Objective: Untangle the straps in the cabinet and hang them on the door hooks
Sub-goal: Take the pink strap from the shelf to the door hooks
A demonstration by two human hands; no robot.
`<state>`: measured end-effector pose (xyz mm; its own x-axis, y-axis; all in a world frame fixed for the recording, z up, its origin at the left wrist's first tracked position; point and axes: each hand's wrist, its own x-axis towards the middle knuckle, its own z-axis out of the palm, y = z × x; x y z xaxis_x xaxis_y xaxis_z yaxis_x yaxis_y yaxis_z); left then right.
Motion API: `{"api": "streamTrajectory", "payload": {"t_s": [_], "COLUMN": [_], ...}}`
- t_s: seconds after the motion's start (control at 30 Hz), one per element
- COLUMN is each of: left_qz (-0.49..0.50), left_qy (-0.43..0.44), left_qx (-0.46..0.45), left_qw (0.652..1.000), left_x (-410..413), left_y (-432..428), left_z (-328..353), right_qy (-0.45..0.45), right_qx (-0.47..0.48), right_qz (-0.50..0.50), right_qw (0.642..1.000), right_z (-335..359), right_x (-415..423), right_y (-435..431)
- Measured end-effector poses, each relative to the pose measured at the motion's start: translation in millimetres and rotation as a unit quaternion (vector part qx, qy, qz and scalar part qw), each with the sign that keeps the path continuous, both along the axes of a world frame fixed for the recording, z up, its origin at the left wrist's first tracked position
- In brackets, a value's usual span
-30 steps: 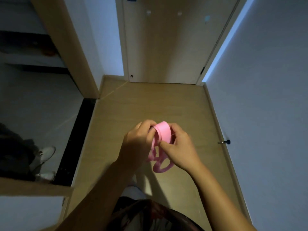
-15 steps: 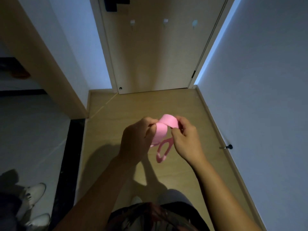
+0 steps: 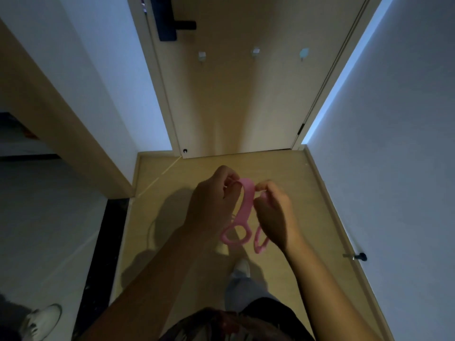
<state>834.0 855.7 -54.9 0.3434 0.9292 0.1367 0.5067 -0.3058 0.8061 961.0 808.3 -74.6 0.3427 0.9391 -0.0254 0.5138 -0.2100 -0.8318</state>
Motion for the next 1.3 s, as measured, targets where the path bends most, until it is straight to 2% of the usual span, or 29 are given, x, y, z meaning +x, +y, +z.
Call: {"api": "streamTrajectory", "payload": {"t_s": [0.13,0.3,0.57,0.77,1.17,1.3], "left_qz": [0.017,0.069,0.11,0.102,0.121,0.138], "left_qy": [0.025,-0.002,0.011,0.025,0.041,0.053], "left_qx": [0.002,-0.021,0.003,0.003,0.002,-0.014], "left_qw": [1.0,0.997,0.994,0.994,0.992,0.989], "left_x": [31,66,91,97,98,98], "left_y": [51,98,163,230,444,517], "left_z": [8,11,-8,-18,-53,-68], "right_qy": [-0.076,-0.138,-0.145,-0.144,-0.2,-0.169], "right_qx": [-0.011,-0.036,-0.014,0.004,-0.006,0.0], "right_qz": [0.036,0.043,0.055,0.08,0.102,0.107], "right_qw": [0.996,0.989,0.988,0.986,0.974,0.98], "right_z": [15,25,12,5,-24,-42], "right_x": [29,66,90,99,106,103], "right_y": [49,109,185,254,460,537]}}
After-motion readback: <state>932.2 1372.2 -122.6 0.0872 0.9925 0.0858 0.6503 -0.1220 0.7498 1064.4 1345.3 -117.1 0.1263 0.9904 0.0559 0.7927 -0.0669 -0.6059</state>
